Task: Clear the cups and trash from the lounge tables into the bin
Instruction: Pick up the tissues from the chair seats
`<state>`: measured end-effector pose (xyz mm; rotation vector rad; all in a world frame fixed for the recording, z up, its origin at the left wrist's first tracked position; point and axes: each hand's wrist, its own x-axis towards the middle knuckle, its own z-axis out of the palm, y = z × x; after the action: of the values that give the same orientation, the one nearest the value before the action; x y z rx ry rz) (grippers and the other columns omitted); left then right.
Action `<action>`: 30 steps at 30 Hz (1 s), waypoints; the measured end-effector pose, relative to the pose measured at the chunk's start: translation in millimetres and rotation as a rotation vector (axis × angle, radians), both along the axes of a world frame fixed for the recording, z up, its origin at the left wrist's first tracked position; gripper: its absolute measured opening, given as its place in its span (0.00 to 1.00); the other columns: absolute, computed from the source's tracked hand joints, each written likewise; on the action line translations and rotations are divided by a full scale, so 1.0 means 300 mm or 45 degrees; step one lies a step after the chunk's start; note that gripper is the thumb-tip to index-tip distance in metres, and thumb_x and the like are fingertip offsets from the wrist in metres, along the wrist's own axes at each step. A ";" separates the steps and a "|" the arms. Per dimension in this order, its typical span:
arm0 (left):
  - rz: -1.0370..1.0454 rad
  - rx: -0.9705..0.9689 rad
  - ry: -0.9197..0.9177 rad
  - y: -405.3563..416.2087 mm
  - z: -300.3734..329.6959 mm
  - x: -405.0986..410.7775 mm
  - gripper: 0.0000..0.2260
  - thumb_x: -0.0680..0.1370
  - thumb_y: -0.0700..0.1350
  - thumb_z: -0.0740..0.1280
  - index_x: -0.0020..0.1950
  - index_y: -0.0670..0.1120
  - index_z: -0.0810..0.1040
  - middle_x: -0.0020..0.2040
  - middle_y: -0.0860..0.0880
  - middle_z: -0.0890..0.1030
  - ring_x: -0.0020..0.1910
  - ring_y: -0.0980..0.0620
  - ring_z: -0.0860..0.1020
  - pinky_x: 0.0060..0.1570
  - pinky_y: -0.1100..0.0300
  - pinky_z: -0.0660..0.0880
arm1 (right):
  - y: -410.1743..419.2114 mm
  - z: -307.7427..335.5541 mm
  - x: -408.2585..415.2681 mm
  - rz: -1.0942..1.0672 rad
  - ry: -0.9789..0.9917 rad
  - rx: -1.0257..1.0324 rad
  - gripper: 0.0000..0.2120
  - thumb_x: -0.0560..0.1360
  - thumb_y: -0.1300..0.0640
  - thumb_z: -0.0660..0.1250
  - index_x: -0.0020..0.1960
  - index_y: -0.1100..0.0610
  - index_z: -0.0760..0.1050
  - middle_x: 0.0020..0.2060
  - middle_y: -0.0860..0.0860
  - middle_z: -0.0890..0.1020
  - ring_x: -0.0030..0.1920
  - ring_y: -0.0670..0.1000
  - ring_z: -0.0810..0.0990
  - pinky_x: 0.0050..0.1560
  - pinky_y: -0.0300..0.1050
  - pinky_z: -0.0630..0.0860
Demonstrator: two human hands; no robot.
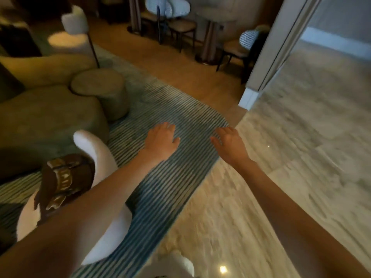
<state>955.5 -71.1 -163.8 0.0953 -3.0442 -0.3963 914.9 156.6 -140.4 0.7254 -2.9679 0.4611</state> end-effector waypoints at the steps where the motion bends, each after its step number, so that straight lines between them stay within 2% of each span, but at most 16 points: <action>1: 0.001 -0.020 0.005 -0.013 0.025 -0.083 0.23 0.80 0.54 0.58 0.72 0.44 0.66 0.69 0.43 0.70 0.67 0.43 0.69 0.66 0.47 0.67 | -0.012 0.024 -0.068 -0.009 0.024 -0.020 0.19 0.80 0.54 0.60 0.66 0.64 0.72 0.61 0.60 0.76 0.64 0.60 0.70 0.68 0.49 0.62; 6: 0.030 -0.067 0.013 -0.109 0.105 -0.412 0.24 0.80 0.55 0.58 0.73 0.45 0.65 0.70 0.43 0.68 0.69 0.42 0.67 0.67 0.46 0.66 | -0.090 0.065 -0.363 -0.051 0.065 -0.094 0.20 0.80 0.54 0.60 0.67 0.64 0.71 0.61 0.60 0.76 0.64 0.59 0.70 0.68 0.50 0.62; 12: 0.095 -0.091 0.005 -0.287 0.095 -0.733 0.23 0.80 0.54 0.58 0.73 0.45 0.65 0.72 0.44 0.67 0.70 0.43 0.65 0.68 0.46 0.65 | -0.270 0.010 -0.755 0.071 0.004 -0.065 0.21 0.80 0.52 0.59 0.69 0.61 0.69 0.64 0.58 0.75 0.68 0.58 0.67 0.71 0.52 0.62; 17: 0.219 -0.126 -0.102 -0.490 0.060 -1.048 0.23 0.81 0.54 0.58 0.73 0.45 0.64 0.72 0.43 0.66 0.70 0.43 0.65 0.68 0.47 0.65 | -0.490 -0.047 -1.181 0.206 -0.025 -0.094 0.21 0.80 0.51 0.60 0.69 0.61 0.69 0.65 0.57 0.74 0.68 0.57 0.67 0.71 0.53 0.61; 20: 0.317 -0.158 -0.145 -0.620 0.100 -1.256 0.24 0.81 0.55 0.57 0.73 0.45 0.64 0.72 0.44 0.66 0.70 0.43 0.65 0.67 0.47 0.66 | -0.629 -0.011 -1.433 0.252 -0.066 -0.148 0.21 0.80 0.52 0.60 0.69 0.62 0.69 0.66 0.58 0.73 0.69 0.57 0.67 0.71 0.51 0.61; 24: 0.460 -0.159 -0.071 -0.800 0.179 -1.506 0.23 0.80 0.55 0.57 0.72 0.46 0.64 0.72 0.44 0.66 0.68 0.41 0.66 0.65 0.46 0.66 | -0.859 0.081 -1.760 0.374 -0.085 -0.219 0.21 0.80 0.53 0.60 0.68 0.64 0.69 0.65 0.61 0.73 0.67 0.60 0.68 0.69 0.51 0.64; 30: 0.586 -0.133 -0.146 -1.079 0.141 -1.812 0.23 0.80 0.56 0.57 0.72 0.47 0.64 0.70 0.44 0.67 0.67 0.40 0.67 0.63 0.45 0.67 | -1.191 0.056 -2.144 0.541 -0.109 -0.148 0.22 0.80 0.51 0.60 0.69 0.62 0.69 0.65 0.59 0.74 0.67 0.57 0.69 0.68 0.51 0.64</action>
<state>412.0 -394.7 -121.4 0.8162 -3.0085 -0.2007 271.6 -200.6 -123.7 1.3589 -2.8227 0.6936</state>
